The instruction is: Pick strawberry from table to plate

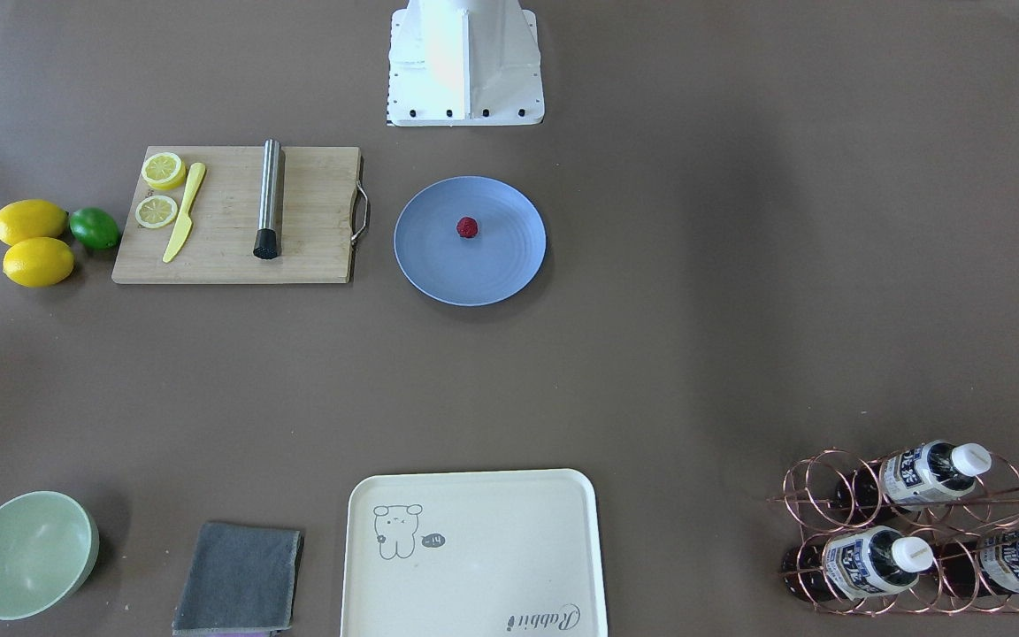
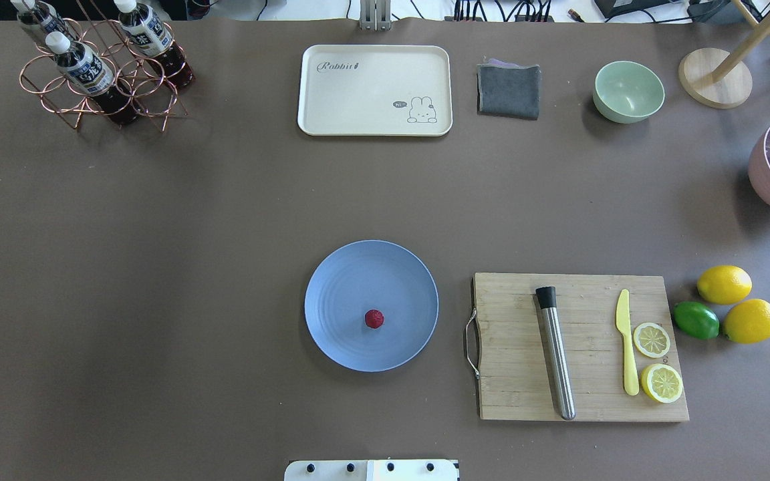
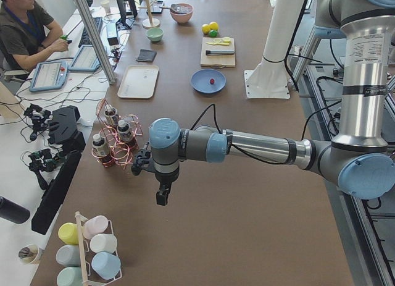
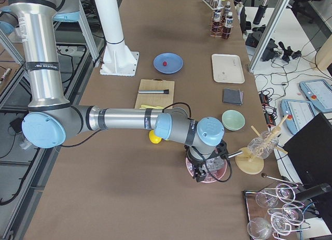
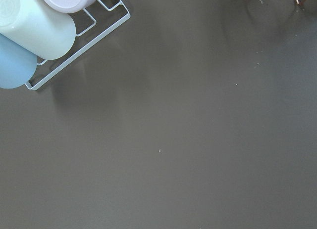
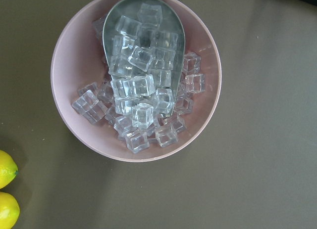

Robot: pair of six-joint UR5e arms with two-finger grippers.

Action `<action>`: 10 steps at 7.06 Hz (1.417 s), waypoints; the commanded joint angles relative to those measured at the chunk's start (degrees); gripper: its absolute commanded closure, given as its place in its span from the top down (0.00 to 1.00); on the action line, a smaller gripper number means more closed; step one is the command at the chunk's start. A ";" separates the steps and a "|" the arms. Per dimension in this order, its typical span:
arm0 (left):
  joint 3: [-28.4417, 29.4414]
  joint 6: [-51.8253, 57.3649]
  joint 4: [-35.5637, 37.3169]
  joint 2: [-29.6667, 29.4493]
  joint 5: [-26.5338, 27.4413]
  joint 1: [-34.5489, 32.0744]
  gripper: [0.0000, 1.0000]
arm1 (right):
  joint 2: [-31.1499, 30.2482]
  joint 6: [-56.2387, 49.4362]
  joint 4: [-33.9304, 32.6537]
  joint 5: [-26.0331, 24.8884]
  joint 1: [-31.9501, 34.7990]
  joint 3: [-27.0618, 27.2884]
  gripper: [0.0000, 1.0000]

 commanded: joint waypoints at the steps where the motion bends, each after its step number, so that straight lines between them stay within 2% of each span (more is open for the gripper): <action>1: 0.14 -0.01 0.00 0.00 0.00 0.00 0.97 | 0.07 0.00 0.00 0.07 -0.09 -0.01 1.00; 10: 0.58 -0.19 0.00 0.00 0.00 0.09 0.97 | 0.07 0.36 0.00 0.07 0.00 0.52 1.00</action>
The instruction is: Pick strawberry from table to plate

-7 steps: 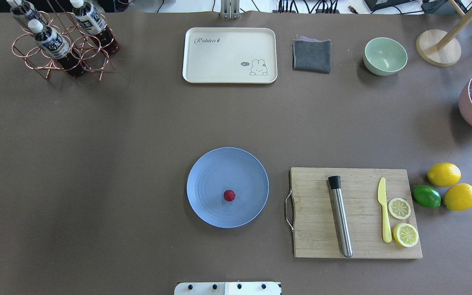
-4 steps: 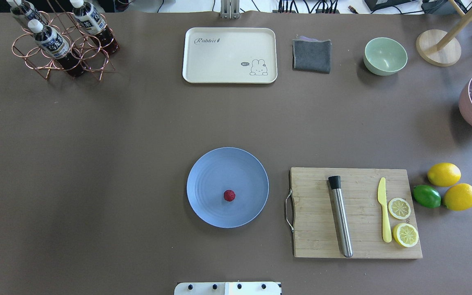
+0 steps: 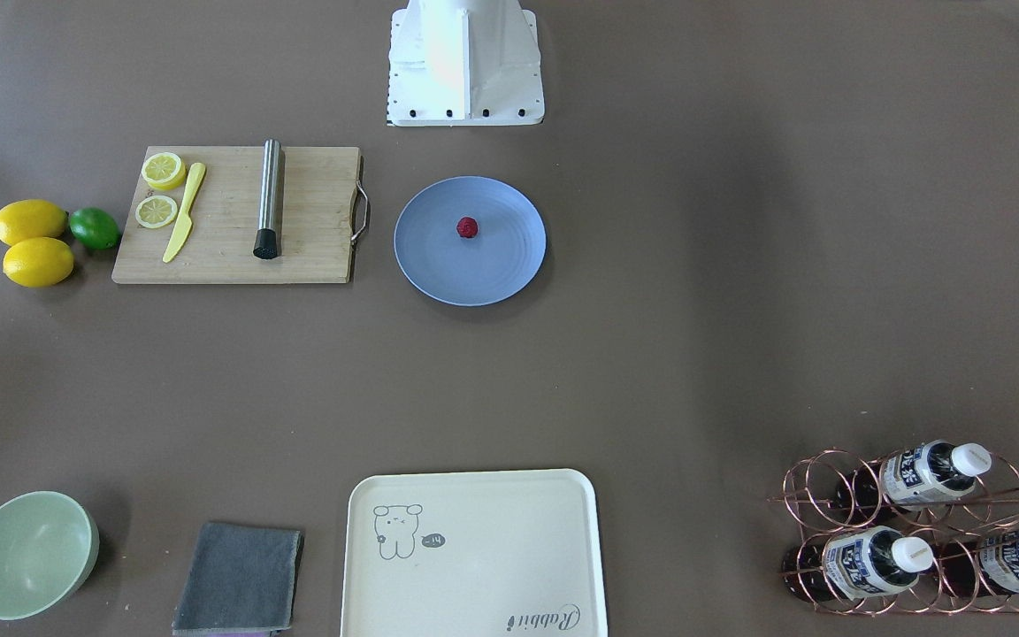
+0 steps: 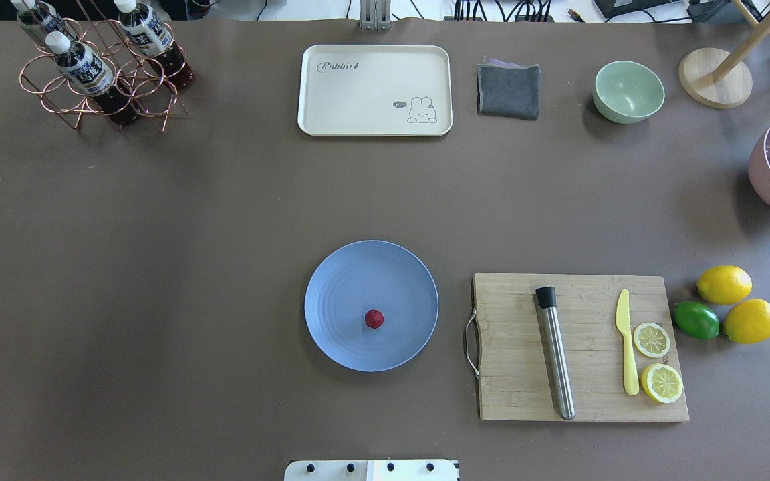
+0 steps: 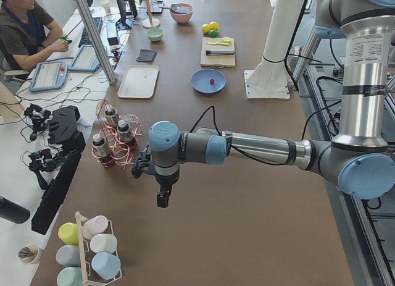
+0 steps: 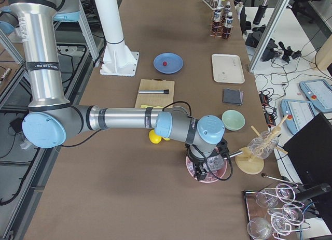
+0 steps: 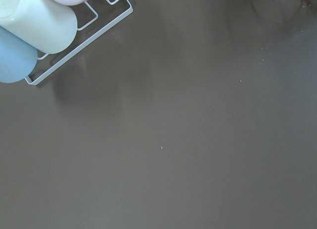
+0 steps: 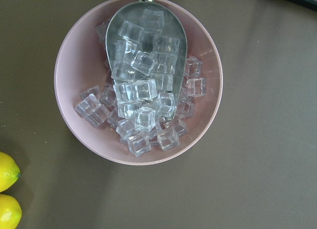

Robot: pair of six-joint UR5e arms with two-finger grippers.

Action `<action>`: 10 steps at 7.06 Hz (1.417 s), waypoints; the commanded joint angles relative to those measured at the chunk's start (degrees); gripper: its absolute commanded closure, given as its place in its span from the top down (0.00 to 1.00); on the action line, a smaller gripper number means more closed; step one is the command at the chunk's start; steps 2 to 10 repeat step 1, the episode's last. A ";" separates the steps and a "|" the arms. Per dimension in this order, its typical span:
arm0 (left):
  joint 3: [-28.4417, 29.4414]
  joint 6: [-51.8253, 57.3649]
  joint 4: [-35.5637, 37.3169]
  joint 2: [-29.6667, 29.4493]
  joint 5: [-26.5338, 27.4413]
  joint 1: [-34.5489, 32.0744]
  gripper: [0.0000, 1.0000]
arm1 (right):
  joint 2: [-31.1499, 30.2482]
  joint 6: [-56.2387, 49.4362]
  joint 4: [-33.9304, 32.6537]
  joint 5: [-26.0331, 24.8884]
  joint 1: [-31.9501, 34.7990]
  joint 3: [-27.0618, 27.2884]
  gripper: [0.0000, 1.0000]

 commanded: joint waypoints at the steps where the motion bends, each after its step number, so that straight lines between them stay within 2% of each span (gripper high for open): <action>1: -0.09 -0.07 0.01 0.00 -0.06 0.00 0.97 | -0.01 0.09 0.00 0.00 -0.04 0.02 1.00; 10: -0.09 -0.07 0.01 0.00 -0.06 0.00 0.97 | -0.01 0.09 0.00 0.00 -0.04 0.02 1.00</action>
